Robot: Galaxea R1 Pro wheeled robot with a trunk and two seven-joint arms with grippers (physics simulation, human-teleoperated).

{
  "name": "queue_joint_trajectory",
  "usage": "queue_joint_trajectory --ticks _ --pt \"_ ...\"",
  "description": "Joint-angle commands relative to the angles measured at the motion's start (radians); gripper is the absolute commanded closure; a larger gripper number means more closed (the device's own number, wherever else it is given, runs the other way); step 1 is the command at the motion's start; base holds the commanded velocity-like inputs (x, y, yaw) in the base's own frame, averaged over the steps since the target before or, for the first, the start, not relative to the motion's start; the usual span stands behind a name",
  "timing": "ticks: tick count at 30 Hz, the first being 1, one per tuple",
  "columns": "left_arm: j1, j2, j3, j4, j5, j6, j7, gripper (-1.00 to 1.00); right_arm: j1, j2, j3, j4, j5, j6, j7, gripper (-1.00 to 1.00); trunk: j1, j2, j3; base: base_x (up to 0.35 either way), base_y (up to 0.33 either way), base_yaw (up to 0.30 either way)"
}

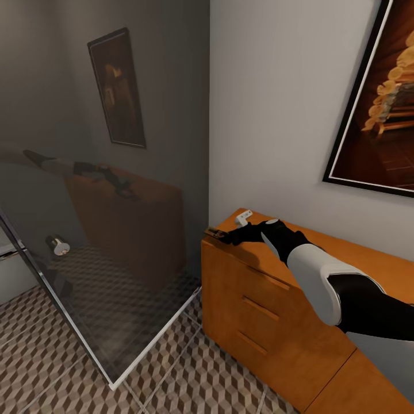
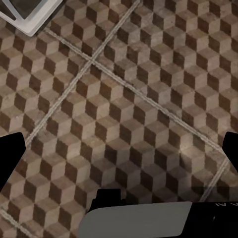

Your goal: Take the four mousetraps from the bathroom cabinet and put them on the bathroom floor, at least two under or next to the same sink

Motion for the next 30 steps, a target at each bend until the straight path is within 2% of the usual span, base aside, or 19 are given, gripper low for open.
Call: queue_joint_trajectory --ticks 1,6,14,30 --pt "-0.001 0.000 0.000 0.001 -0.001 -0.003 0.001 -1.00 0.000 0.000 0.000 -0.006 -0.005 0.012 0.006 1.00 0.000 0.000 -0.001 0.000 0.000 0.000" --pt "-0.001 0.000 0.000 0.001 -0.001 -0.003 0.001 -1.00 0.000 -0.001 0.001 -0.063 -0.004 0.027 0.007 1.00 0.000 0.000 -0.001 -0.005 0.001 0.000" --pt "-0.001 0.000 -0.002 0.001 -0.001 -0.004 0.000 -1.00 0.000 -0.002 0.003 -0.143 -0.004 0.111 0.007 1.00 0.000 0.000 -0.001 -0.195 0.084 0.000" --pt "-0.001 0.001 -0.002 0.001 -0.001 -0.004 -0.002 -1.00 0.000 -0.004 0.005 -0.156 -0.002 0.125 0.006 1.00 0.000 0.000 -0.001 -0.285 0.144 0.000"
